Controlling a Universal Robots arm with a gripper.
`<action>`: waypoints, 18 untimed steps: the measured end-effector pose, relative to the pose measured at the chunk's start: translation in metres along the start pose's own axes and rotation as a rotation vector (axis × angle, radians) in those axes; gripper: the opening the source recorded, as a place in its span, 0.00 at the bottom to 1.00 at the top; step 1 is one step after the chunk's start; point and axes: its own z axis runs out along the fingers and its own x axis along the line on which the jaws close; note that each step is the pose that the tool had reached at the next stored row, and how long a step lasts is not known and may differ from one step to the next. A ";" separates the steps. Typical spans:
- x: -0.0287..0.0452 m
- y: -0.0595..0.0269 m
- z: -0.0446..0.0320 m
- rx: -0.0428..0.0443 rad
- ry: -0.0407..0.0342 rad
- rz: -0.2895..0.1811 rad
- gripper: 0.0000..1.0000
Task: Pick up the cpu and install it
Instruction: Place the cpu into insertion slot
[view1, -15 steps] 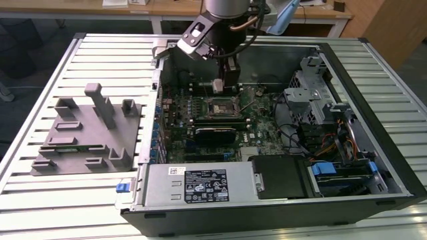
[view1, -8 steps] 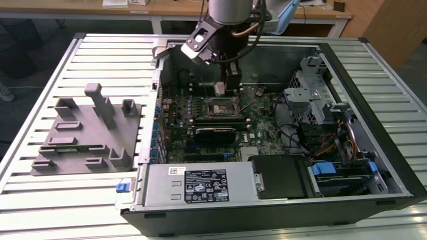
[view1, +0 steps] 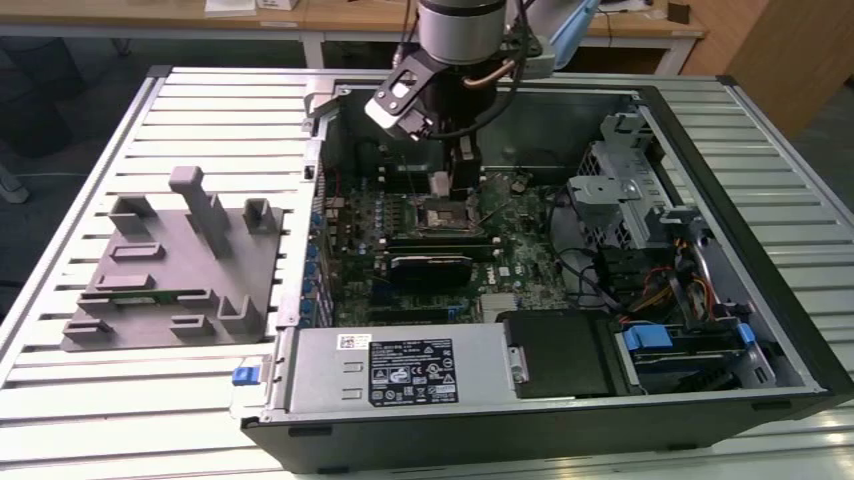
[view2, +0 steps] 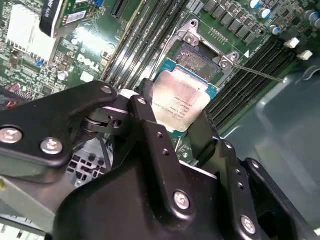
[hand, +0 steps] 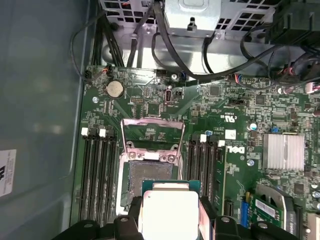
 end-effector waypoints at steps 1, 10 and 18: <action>0.0001 0.0000 0.0018 0.0002 -0.0001 0.001 0.53; 0.0050 -0.0004 0.0155 0.0015 -0.0004 0.006 0.53; 0.0077 -0.0011 0.0281 0.0027 -0.0005 0.011 0.53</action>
